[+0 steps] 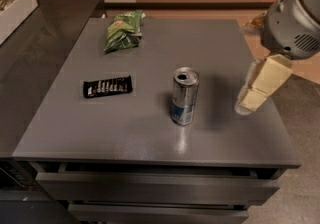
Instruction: Knock redbull can over
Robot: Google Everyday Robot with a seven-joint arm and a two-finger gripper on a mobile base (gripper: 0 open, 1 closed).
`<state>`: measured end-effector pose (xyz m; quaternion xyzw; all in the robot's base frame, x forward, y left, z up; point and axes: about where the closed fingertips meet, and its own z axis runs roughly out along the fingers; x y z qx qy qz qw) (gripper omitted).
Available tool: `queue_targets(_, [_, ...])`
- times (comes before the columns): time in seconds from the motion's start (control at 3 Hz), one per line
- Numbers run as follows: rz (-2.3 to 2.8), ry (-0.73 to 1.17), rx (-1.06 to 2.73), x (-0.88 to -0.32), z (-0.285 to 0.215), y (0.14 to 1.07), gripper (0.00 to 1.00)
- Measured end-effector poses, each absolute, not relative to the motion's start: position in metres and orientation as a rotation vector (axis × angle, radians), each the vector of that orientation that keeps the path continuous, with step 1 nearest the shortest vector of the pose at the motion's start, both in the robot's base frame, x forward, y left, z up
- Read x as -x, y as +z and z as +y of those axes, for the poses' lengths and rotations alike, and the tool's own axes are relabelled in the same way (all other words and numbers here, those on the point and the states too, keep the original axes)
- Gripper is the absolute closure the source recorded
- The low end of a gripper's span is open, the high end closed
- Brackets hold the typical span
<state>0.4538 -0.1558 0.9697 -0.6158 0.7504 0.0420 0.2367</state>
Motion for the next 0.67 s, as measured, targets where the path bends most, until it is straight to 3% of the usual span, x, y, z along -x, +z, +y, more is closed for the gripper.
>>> queue_targets(0.67, [1.982, 0.288, 1.643, -0.463, -0.119, 0.935, 0.0])
